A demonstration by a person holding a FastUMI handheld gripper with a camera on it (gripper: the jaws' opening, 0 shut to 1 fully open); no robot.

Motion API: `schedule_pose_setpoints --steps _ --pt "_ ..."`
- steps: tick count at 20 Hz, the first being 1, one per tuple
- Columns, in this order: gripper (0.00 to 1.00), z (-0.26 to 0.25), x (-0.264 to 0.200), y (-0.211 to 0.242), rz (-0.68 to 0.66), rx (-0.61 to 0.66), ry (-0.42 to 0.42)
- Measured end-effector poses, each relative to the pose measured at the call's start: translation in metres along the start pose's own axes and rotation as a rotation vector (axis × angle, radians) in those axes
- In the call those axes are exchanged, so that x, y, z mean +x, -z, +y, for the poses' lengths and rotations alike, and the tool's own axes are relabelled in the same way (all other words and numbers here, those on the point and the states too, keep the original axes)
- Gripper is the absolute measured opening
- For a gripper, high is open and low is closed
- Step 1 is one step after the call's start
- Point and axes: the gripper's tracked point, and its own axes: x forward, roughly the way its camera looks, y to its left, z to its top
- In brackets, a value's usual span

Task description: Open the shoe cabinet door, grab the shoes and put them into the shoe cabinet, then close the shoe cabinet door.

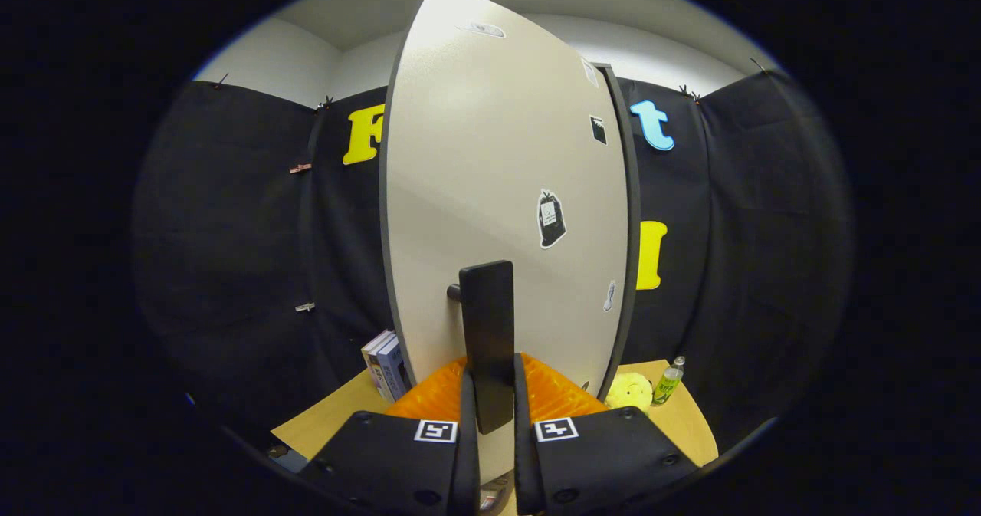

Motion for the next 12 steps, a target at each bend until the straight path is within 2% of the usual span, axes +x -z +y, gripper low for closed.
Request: schedule_pose_setpoints --steps 12 --pt "0.2 -0.066 -0.049 -0.009 -0.033 -0.006 0.127"
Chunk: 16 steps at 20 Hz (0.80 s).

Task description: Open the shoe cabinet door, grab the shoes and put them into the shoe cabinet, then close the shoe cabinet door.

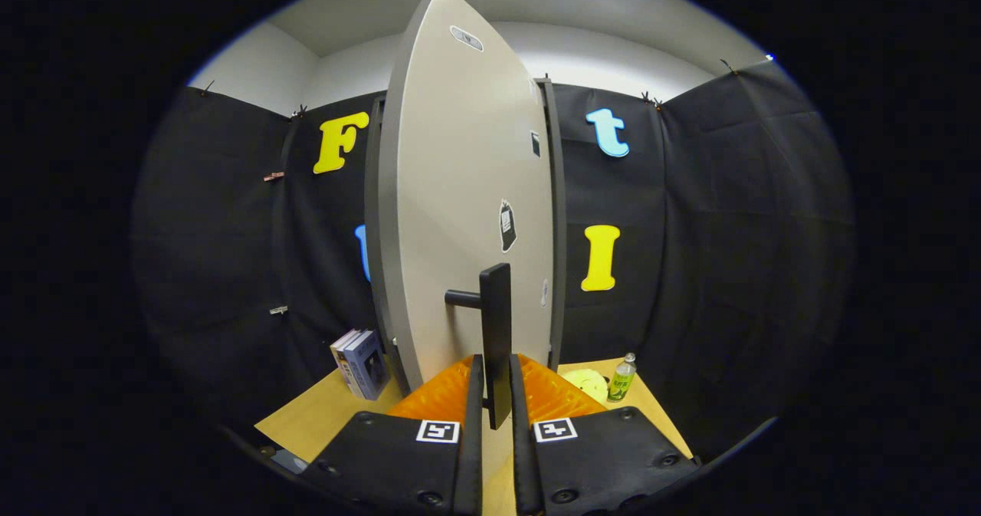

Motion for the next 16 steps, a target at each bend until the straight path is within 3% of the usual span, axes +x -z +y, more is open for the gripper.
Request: schedule_pose_setpoints --steps 3,7,16 --pt "0.21 -0.02 -0.022 -0.005 0.003 0.004 0.051" --pt "0.2 -0.04 -0.054 -0.027 -0.092 -0.006 0.111" --pt "0.2 -0.021 -0.056 0.032 0.006 -0.014 0.056"
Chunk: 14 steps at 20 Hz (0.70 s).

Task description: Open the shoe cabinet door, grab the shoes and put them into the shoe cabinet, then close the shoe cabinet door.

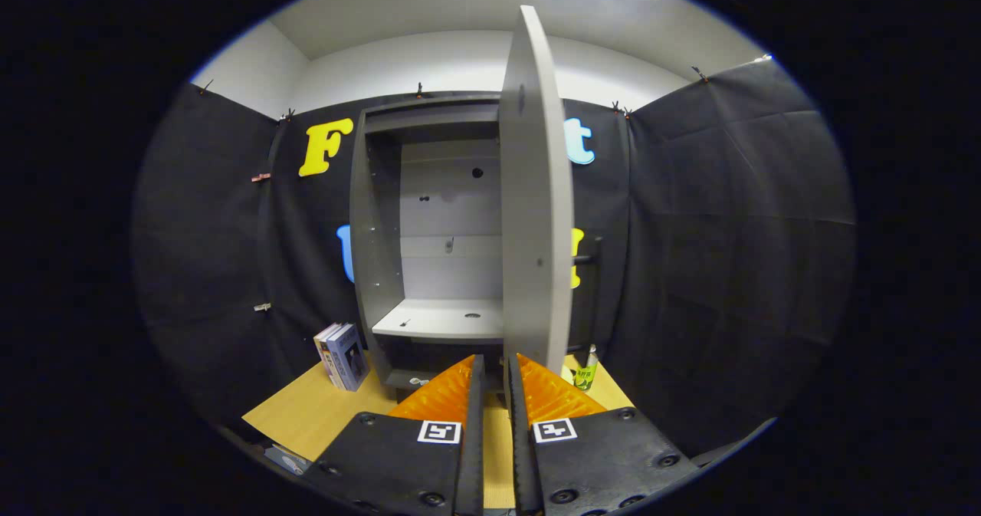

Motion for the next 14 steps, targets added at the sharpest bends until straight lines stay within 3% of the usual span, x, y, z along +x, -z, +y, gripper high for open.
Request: schedule_pose_setpoints --steps 6,14 --pt "0.2 0.051 0.02 0.05 0.037 0.02 -0.05" --pt "0.2 0.115 0.048 0.121 0.084 0.045 -0.035"
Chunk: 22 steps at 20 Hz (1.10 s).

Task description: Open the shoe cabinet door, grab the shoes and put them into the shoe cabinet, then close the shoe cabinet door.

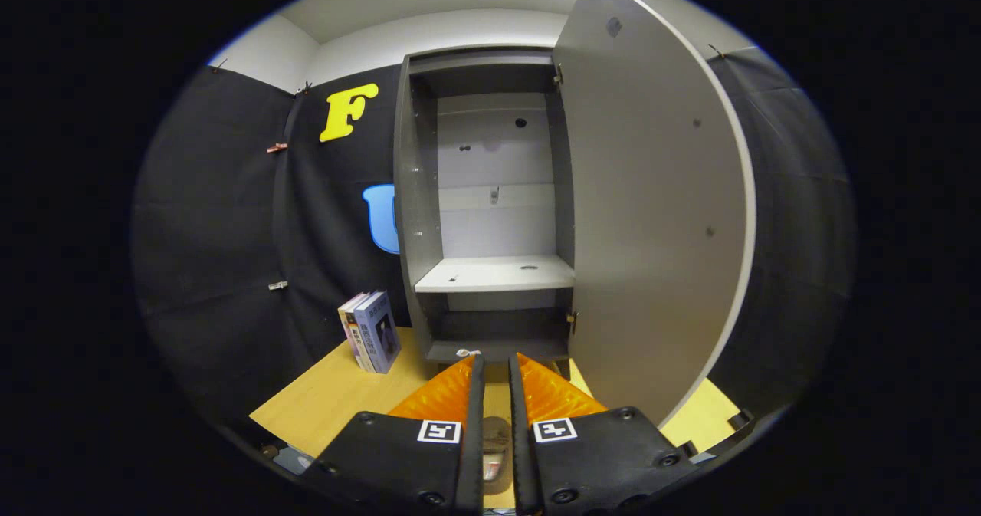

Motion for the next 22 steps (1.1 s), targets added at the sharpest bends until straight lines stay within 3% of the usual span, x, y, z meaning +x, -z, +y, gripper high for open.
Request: schedule_pose_setpoints --steps 11,13,22 --pt "0.2 0.032 0.041 0.205 0.402 -0.073 0.082" --pt "0.16 0.029 0.047 0.235 0.452 -0.074 0.094" --pt "0.15 0.017 0.08 0.296 0.541 -0.075 0.11"
